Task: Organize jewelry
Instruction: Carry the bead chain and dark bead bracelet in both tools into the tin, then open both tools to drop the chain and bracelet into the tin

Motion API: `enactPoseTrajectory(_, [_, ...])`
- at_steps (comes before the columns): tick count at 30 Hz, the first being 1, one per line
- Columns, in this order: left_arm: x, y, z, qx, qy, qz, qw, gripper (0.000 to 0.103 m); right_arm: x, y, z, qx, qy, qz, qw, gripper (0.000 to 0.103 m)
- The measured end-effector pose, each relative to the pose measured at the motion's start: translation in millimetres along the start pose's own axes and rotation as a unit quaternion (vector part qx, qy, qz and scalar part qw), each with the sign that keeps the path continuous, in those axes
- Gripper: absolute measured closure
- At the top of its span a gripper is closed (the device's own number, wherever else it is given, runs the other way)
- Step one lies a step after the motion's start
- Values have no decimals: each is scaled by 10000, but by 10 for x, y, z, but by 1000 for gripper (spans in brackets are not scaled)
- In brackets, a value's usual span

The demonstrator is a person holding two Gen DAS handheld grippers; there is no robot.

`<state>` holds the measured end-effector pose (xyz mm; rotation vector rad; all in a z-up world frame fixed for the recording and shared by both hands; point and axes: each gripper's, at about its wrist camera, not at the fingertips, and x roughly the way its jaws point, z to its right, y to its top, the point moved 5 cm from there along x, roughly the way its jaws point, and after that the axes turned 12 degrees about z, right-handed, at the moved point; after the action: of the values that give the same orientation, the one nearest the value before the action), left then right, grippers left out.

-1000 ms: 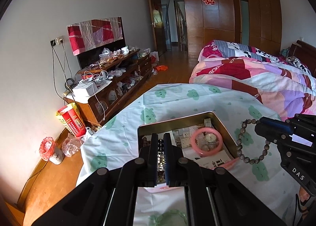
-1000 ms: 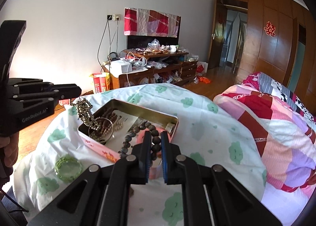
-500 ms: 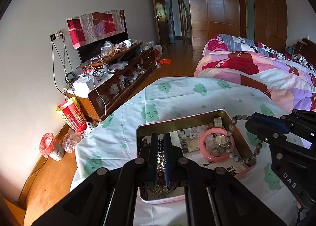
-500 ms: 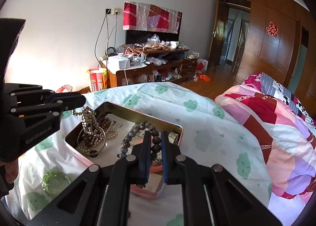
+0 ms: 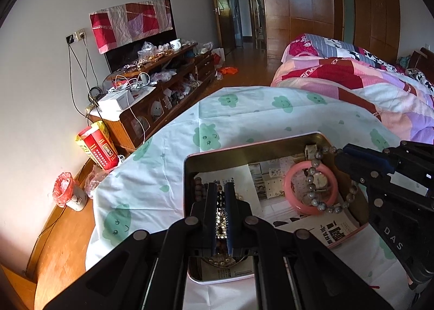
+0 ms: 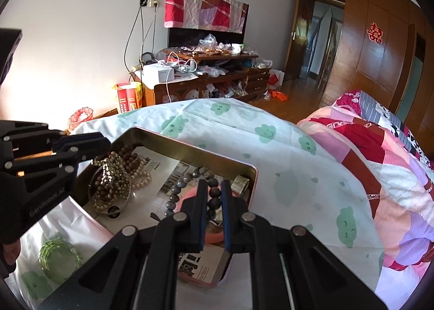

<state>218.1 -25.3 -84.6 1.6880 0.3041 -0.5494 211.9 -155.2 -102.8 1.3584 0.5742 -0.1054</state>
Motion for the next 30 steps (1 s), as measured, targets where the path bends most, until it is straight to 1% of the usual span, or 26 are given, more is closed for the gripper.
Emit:
enactPoseTrajectory(19, [75, -82, -38, 35, 19, -112, 9999, 98, 84, -66, -114, -79, 47, -101, 9999, 91])
enactPoseTrajectory(24, [70, -87, -2, 127, 57, -128, 9998, 97, 94, -83, -127, -75, 48, -146, 9999, 91])
enactPoseTrajectory(26, [61, -84, 5, 190, 190, -121, 9996, 90, 100, -95, -124, -58, 28, -168, 9998, 90])
enactPoseTrajectory(27, [53, -81, 7, 191, 204, -112, 9995, 73, 109, -105, -119, -51, 32, -195, 9998, 84])
enactPoseTrajectory(28, [36, -75, 3, 195, 256, -78, 9995, 46, 110, -115, -122, -49, 31, -218, 9997, 78])
enactPoseTrajectory(29, [12, -65, -10, 209, 365, -12, 9991, 33, 105, -121, -110, -40, 19, -208, 9998, 66])
enactPoseTrajectory(30, [-28, -50, -28, 221, 484, 105, 9985, 19, 94, -125, -103, -38, -7, -181, 9998, 58])
